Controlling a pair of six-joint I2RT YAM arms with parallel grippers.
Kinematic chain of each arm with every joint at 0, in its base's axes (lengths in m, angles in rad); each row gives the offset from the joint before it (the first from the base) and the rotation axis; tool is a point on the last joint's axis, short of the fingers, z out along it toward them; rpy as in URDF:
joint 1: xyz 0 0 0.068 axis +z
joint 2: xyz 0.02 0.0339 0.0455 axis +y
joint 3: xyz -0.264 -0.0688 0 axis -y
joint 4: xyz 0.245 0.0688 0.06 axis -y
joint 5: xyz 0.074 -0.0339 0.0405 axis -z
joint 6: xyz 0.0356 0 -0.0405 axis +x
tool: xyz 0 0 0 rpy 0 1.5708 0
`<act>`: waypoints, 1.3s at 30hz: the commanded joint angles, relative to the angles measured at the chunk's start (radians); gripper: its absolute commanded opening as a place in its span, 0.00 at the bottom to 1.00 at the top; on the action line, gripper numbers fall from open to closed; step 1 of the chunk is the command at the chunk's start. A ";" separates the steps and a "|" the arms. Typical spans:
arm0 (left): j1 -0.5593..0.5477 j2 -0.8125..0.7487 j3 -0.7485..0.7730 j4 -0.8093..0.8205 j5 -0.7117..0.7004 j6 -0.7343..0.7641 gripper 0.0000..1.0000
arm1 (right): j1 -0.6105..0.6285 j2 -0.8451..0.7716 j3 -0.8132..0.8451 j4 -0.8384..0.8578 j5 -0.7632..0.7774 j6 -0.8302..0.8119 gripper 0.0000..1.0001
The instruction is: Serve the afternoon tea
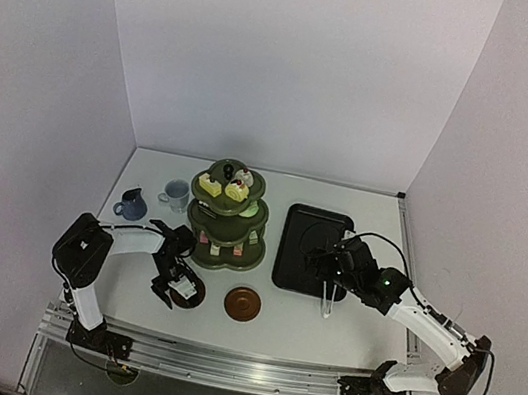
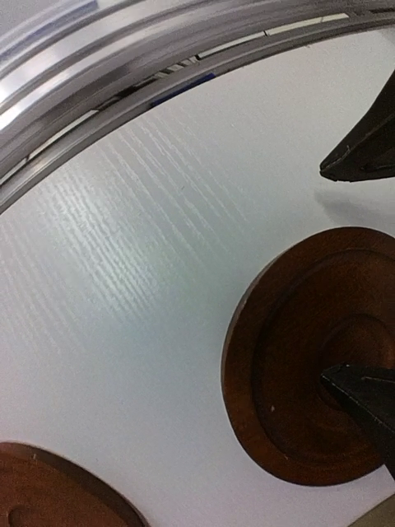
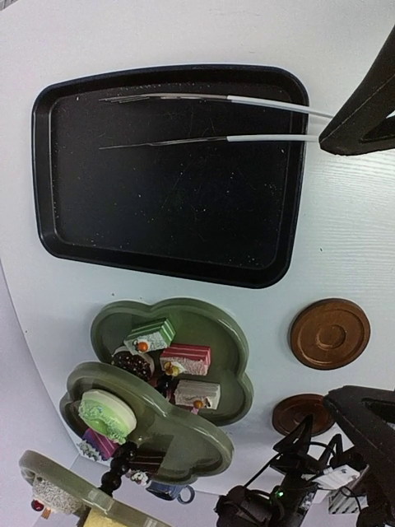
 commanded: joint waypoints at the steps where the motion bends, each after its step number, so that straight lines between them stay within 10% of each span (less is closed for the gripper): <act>1: 0.056 -0.037 0.137 -0.090 0.087 -0.094 0.77 | 0.009 -0.004 0.024 0.010 0.018 -0.011 0.95; 16: 0.562 -0.060 0.487 -0.609 0.316 0.042 0.78 | 0.009 0.005 0.071 0.010 0.036 -0.089 0.96; 19: 0.681 0.013 0.581 -0.539 0.374 -0.070 0.78 | 0.009 0.001 0.073 0.010 0.038 -0.094 0.96; 26: 0.707 0.082 0.552 0.209 0.245 -0.596 0.82 | 0.009 -0.011 0.076 0.008 0.040 -0.095 0.96; 39: 0.667 0.421 0.884 0.057 0.078 -0.529 0.80 | 0.009 -0.075 0.040 -0.001 0.053 -0.028 0.96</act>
